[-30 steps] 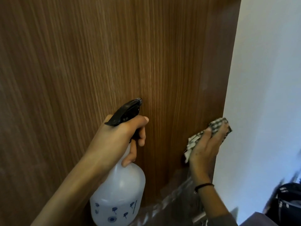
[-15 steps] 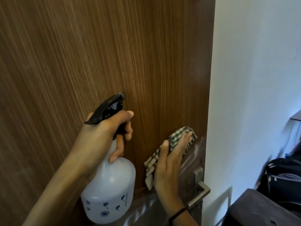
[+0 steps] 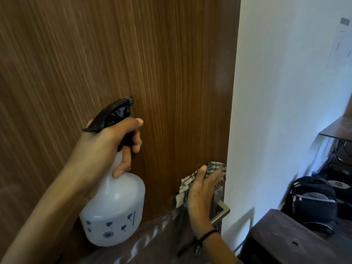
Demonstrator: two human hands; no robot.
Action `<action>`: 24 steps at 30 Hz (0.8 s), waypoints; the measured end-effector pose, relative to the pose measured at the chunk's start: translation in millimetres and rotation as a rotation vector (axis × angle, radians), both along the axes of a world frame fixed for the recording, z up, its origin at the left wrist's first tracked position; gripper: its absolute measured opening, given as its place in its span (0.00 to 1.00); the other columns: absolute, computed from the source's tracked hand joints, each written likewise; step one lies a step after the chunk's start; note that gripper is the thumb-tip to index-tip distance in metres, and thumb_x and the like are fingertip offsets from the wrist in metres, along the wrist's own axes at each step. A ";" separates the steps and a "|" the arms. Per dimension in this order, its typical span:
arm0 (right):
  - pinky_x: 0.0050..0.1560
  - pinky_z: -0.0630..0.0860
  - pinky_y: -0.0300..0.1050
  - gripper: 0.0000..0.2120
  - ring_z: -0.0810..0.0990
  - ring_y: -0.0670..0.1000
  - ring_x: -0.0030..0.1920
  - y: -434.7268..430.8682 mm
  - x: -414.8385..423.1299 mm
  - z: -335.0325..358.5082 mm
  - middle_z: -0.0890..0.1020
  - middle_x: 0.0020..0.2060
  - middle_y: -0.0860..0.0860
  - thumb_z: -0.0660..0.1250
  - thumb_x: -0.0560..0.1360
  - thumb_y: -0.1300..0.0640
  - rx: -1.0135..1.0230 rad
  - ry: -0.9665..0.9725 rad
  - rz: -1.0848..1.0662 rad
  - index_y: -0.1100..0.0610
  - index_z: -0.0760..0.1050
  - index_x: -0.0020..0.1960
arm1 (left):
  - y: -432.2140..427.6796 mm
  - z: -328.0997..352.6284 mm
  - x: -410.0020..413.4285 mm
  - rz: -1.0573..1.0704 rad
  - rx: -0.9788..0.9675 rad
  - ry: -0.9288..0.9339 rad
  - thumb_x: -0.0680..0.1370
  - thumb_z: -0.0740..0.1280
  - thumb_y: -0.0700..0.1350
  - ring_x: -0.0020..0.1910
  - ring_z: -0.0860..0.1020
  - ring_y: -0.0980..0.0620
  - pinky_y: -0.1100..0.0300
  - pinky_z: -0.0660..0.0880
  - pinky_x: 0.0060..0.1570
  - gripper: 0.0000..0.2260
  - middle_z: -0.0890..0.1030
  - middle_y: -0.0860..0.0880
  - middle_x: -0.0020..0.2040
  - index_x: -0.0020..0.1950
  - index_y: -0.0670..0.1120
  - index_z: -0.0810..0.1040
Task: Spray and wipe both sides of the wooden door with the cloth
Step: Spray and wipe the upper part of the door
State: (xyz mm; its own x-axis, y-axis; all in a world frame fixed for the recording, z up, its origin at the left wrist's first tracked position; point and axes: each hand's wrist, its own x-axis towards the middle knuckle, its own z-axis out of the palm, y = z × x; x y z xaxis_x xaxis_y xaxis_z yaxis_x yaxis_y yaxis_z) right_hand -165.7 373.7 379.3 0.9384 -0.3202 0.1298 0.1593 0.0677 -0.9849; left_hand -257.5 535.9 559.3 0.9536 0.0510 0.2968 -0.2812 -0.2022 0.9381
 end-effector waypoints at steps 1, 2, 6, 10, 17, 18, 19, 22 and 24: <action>0.74 0.42 0.43 0.38 0.40 0.50 0.81 0.6 -1.3 -4.1 0.37 0.82 0.46 0.45 0.79 0.35 -0.004 -0.009 0.017 0.48 0.32 0.81 | 0.5 0.3 0.1 -0.002 0.000 0.007 0.74 0.71 0.57 0.13 0.66 0.47 0.58 0.70 0.22 0.19 0.75 0.43 0.29 0.31 0.44 0.77; 0.73 0.41 0.43 0.38 0.39 0.50 0.81 -0.4 1.5 -5.4 0.37 0.81 0.46 0.45 0.79 0.35 -0.007 0.001 0.023 0.47 0.32 0.81 | 1.1 1.2 0.3 -0.002 0.005 0.016 0.73 0.71 0.57 0.13 0.66 0.47 0.58 0.69 0.22 0.19 0.75 0.42 0.29 0.31 0.44 0.77; 0.79 0.48 0.58 0.33 0.48 0.55 0.82 -19.8 35.6 2.0 0.43 0.82 0.51 0.45 0.84 0.38 0.010 0.122 -0.069 0.50 0.36 0.82 | -2.3 4.1 -2.3 0.013 0.016 0.057 0.70 0.70 0.58 0.13 0.65 0.47 0.58 0.68 0.22 0.18 0.74 0.44 0.27 0.30 0.45 0.76; 0.76 0.62 0.64 0.34 0.61 0.60 0.78 -34.8 59.7 -4.7 0.55 0.81 0.53 0.43 0.82 0.33 0.083 0.199 -0.099 0.49 0.44 0.82 | -5.6 3.9 -3.7 0.019 0.008 0.032 0.72 0.70 0.58 0.13 0.65 0.48 0.58 0.67 0.22 0.19 0.75 0.44 0.28 0.30 0.45 0.76; 0.78 0.55 0.64 0.35 0.54 0.58 0.80 -15.4 18.7 -21.9 0.52 0.82 0.52 0.46 0.82 0.34 0.067 0.114 0.017 0.46 0.38 0.82 | -1.5 4.0 -2.4 0.011 0.016 0.063 0.74 0.68 0.57 0.14 0.66 0.48 0.58 0.69 0.22 0.18 0.75 0.46 0.26 0.30 0.46 0.77; 0.77 0.56 0.66 0.36 0.56 0.59 0.80 -18.0 25.3 -22.5 0.53 0.82 0.52 0.45 0.80 0.32 0.065 0.128 0.014 0.46 0.39 0.82 | -1.8 4.9 -3.5 0.010 0.028 0.062 0.74 0.69 0.57 0.14 0.66 0.48 0.58 0.69 0.23 0.19 0.75 0.46 0.27 0.30 0.46 0.77; 0.76 0.59 0.67 0.37 0.60 0.60 0.78 -23.2 34.0 -21.5 0.56 0.81 0.53 0.45 0.79 0.30 0.071 0.157 -0.003 0.45 0.40 0.82 | -2.5 5.7 -4.8 0.016 0.035 0.058 0.74 0.69 0.57 0.14 0.66 0.49 0.58 0.69 0.23 0.18 0.75 0.46 0.28 0.31 0.46 0.77; 0.74 0.64 0.66 0.32 0.66 0.61 0.74 -41.8 60.0 -18.3 0.63 0.77 0.54 0.44 0.82 0.33 0.142 0.222 -0.058 0.47 0.49 0.81 | -8.4 5.0 -10.3 0.037 0.029 0.028 0.74 0.69 0.57 0.14 0.66 0.48 0.59 0.70 0.22 0.18 0.76 0.45 0.29 0.31 0.46 0.77; 0.74 0.64 0.64 0.30 0.68 0.59 0.73 -42.1 57.0 -14.7 0.65 0.76 0.52 0.45 0.83 0.35 0.169 0.227 -0.055 0.47 0.50 0.81 | -13.1 3.5 -15.6 0.060 0.015 -0.018 0.75 0.68 0.55 0.17 0.66 0.45 0.59 0.69 0.23 0.18 0.75 0.46 0.27 0.31 0.46 0.77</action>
State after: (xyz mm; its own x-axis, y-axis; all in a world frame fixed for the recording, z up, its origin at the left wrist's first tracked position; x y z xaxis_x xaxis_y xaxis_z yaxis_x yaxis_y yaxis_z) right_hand -108.8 331.6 364.6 0.9181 -0.3706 -0.1407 -0.0557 0.2309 -0.9714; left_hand -273.1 522.8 562.8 0.9435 0.1038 0.3147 -0.2845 -0.2330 0.9299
